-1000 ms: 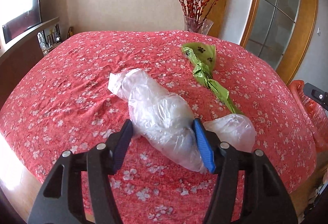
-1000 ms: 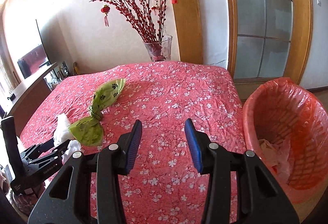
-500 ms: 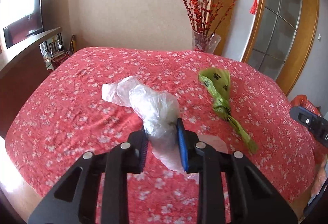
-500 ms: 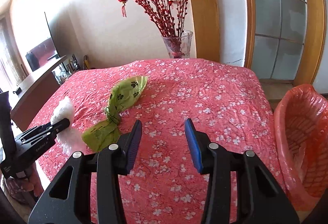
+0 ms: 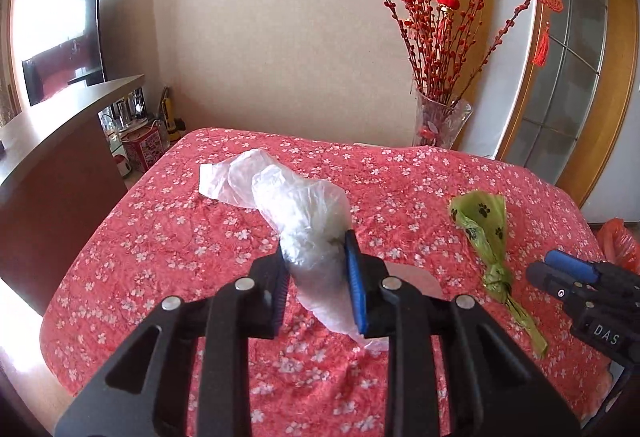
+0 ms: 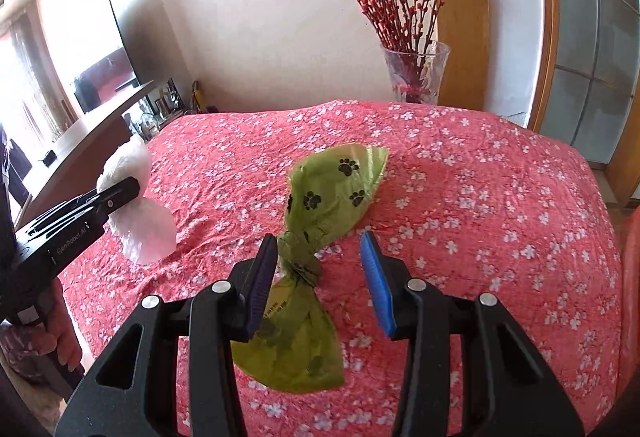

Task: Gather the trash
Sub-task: 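Grasp the clear plastic bag with the left tool while the right tool grasps the green paw-print bag, then carry the clear bag and green paw-print bag over the trash basket with both tools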

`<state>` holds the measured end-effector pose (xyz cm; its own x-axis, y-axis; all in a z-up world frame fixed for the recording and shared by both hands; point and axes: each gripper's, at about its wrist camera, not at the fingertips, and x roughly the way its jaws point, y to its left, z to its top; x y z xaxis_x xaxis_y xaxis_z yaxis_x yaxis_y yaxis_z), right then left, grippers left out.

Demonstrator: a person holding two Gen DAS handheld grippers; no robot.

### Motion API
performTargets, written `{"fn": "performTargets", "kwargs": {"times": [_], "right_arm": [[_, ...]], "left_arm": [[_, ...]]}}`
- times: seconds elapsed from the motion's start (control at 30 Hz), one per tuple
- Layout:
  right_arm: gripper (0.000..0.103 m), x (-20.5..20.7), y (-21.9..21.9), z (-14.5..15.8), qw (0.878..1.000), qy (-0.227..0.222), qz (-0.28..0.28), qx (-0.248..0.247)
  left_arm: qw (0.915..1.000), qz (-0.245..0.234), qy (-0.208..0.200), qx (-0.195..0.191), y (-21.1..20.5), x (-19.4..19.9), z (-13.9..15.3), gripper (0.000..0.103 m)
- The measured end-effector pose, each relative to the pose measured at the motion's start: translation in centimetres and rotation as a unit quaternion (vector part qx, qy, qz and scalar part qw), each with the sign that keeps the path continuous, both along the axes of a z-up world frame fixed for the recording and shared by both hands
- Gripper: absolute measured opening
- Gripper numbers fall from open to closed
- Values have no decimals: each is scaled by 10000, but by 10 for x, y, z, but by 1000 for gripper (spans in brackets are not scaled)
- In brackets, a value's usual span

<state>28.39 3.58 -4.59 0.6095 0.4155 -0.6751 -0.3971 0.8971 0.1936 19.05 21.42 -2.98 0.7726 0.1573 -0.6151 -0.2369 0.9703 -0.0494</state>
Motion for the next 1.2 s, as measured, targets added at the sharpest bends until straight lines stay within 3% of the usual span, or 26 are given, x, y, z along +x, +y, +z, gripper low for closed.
{"fn": "performTargets", "kwargs": {"times": [0.23, 0.43, 0.77, 1.2], "right_arm": [[40, 9, 26, -16, 9991, 199, 194, -308], [15, 11, 22, -28, 9978, 360, 130, -542], [14, 3, -45, 2, 9981, -46, -569, -240], [14, -23, -129, 30, 9909, -442, -1259, -163]], "left_arm": [[10000, 27, 48, -76, 10, 5, -4, 26], [9999, -15, 61, -88, 8, 6, -6, 26], [9996, -264, -18, -43, -15, 7, 3, 26], [9944, -1056, -104, -14, -94, 23, 19, 26]]}}
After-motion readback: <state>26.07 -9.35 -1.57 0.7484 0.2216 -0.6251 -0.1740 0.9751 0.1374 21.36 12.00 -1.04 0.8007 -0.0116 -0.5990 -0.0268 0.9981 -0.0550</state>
